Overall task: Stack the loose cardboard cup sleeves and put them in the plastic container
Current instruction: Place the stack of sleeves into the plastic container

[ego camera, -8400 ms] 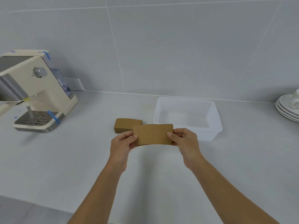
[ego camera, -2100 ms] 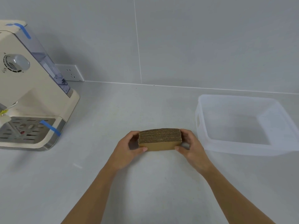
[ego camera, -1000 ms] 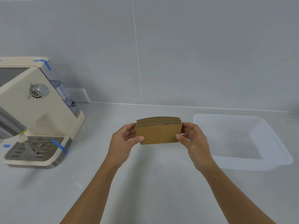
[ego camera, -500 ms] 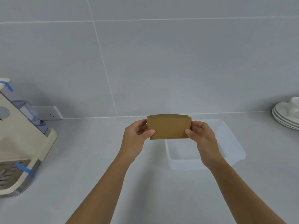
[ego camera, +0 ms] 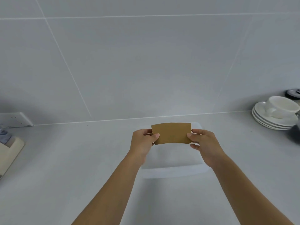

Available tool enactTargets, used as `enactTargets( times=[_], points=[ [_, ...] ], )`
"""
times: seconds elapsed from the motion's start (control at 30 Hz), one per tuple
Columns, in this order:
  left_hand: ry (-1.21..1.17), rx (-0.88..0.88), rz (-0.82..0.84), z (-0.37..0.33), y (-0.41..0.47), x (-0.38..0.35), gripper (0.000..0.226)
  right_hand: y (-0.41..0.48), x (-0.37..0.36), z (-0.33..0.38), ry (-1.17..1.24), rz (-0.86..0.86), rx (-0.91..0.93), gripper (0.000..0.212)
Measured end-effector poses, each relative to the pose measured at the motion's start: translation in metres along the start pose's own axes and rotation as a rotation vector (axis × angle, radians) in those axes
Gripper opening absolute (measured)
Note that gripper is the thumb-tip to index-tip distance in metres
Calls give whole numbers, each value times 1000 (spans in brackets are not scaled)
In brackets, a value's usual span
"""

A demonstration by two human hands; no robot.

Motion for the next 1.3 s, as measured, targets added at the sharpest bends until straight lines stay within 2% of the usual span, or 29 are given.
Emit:
enactTargets(
  times=[0.1, 0.2, 0.3, 0.43, 0.6, 0.67, 0.73, 0.9, 1.03, 1.17, 1.3],
  points=[
    [27, 124, 5, 14, 10, -12, 6, 14, 7, -13, -38, 0, -105, 37],
    [38, 246, -13, 30, 19, -15, 15, 23, 9, -28, -83, -17, -194, 35],
    [29, 339, -56, 45, 28, -15, 8, 33, 8, -39, -152, -34, -264, 30],
    [24, 396, -80, 59, 37, -17, 12, 45, 5, -45, -231, -40, -290, 34],
    [22, 419, -109, 67, 45, -19, 11, 58, 1, -51, -280, -59, -302, 31],
    [32, 426, -117, 69, 48, -20, 23, 61, 0, -54, -296, -63, -301, 23],
    [39, 429, -121, 71, 50, -21, 28, 64, 1, -56, -315, -74, -300, 26],
    [88, 377, -138, 68, 51, -21, 11, 68, 3, -53, -409, -120, -239, 29],
    [162, 327, -157, 65, 52, -19, 23, 65, 1, -48, -518, -133, -187, 36],
    [203, 328, -169, 63, 52, -17, 14, 62, -4, -46, -543, -101, -174, 38],
    [211, 330, -164, 63, 55, -17, 14, 62, -4, -49, -476, -88, -207, 41]
  ],
)
Point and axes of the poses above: each hand's wrist, its own y-axis towards the middle knuckle, its own x-axis out of the back of the hand, z = x × y, the point moved 9 cm from there along y, towards the middle knuckle, and after that the axes turned 8 degrees about y, right-handed, at the moved point
